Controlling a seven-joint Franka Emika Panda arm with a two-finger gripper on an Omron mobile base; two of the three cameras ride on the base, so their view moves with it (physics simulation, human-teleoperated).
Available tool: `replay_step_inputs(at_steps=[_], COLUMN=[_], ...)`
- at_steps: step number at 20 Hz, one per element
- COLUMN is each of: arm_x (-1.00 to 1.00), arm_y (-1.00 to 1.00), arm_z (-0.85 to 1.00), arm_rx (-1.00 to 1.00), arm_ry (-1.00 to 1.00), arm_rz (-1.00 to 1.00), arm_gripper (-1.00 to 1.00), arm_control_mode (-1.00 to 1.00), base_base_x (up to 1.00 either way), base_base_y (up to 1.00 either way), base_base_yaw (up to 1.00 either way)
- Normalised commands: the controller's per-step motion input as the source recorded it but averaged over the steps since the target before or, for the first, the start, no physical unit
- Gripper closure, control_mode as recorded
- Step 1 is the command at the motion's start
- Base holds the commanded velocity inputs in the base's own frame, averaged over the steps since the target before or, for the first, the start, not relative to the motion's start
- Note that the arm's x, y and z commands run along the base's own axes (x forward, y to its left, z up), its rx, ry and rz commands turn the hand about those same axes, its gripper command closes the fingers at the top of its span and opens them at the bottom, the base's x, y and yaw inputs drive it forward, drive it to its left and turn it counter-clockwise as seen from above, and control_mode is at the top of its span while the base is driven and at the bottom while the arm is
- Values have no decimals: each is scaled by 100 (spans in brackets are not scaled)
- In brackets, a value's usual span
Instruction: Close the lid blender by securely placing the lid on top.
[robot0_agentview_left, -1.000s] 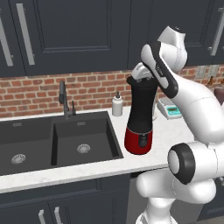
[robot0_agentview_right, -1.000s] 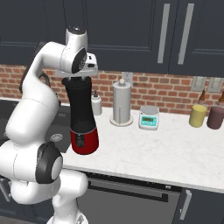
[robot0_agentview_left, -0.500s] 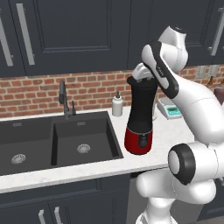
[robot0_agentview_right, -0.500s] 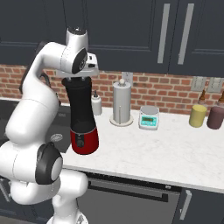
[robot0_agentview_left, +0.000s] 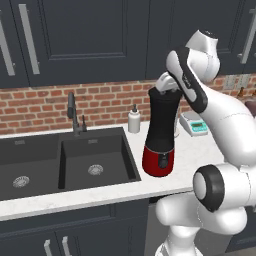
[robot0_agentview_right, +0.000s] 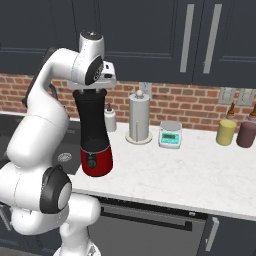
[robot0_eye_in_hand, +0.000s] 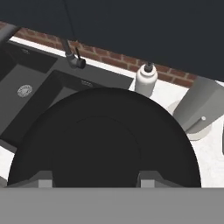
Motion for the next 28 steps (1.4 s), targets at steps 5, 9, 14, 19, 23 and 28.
replay_step_inputs(at_steps=[5, 9, 14, 19, 23, 28], arm_x=[-20, -18, -2, 2, 15, 19], arm_y=[-8, 0, 0, 4, 0, 0], arm_z=[-3, -8, -15, -13, -4, 0], arm_rx=[0, 0, 0, 0, 0, 0], arm_ry=[1, 0, 0, 0, 0, 0], arm_rz=[0, 0, 0, 0, 0, 0], arm_gripper=[100, 100, 100, 100, 100, 100], arm_control_mode=[-100, -100, -100, -100, -100, -100], base_base_x=[0, 0, 0, 0, 0, 0], base_base_y=[0, 0, 0, 0, 0, 0], base_base_yaw=[0, 0, 0, 0, 0, 0])
